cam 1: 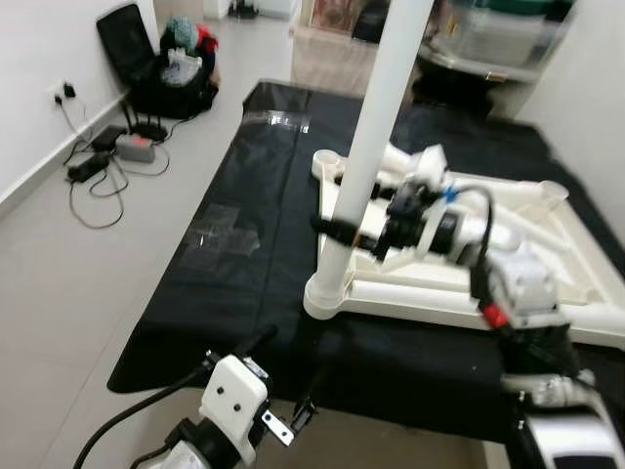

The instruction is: Building children table

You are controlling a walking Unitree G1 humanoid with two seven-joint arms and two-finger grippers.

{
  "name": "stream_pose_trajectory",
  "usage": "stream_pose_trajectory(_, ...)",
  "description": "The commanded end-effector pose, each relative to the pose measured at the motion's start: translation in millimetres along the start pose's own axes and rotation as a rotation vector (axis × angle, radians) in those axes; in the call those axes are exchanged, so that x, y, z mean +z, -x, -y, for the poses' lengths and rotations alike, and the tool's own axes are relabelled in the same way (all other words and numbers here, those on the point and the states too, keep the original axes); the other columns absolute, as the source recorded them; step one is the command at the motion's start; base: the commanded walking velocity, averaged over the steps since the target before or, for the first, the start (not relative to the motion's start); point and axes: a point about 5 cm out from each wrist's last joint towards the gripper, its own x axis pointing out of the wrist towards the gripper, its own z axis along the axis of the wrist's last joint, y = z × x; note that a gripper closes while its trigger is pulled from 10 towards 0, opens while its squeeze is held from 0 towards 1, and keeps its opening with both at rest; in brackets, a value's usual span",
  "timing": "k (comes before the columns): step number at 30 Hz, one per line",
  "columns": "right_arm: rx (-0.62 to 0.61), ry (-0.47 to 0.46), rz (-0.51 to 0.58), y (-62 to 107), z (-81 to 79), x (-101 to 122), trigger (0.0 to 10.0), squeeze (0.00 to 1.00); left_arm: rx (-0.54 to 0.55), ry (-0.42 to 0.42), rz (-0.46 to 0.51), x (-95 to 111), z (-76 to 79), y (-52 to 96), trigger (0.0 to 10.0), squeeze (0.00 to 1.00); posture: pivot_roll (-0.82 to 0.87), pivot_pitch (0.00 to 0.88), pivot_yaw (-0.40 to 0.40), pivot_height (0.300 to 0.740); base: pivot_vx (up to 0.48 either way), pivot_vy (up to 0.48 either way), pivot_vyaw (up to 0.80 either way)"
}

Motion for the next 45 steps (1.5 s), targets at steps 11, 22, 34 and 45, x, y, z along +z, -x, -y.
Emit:
stream_pose_trajectory(11,0.494,-0.032,0.175,-15.4,9.5,65,10.0,0.0,-0.023,0.021,-0.029,34,13.7,30.1,6.0,0.0,0.16,0.384,-0.112,0.74,0.0,0.0,0.0)
stream_pose_trajectory(22,0.576,-0.036,0.36,-22.1,9.5,92,0.0,0.0,-0.019,0.016,-0.051,42,12.7,34.5,5.6,0.0,0.19,0.397,-0.089,0.74,0.0,0.0,0.0)
stream_pose_trajectory(34,0.274,0.196,0.149,1.7,11.0,77,0.0,0.0,-0.016,0.017,-0.064,21,0.4,17.6,6.3,0.0,0.08,0.233,-0.128,0.74,0.0,0.0,0.0)
stream_pose_trajectory(45,-0.818,-0.145,-0.375,-6.1,-53.3,-107,0.0,0.0,-0.012,-0.009,-0.087,-29,-25.8,-28.3,6.9,0.0,0.04,0.0,-0.202,0.74,0.0,0.0,0.0)
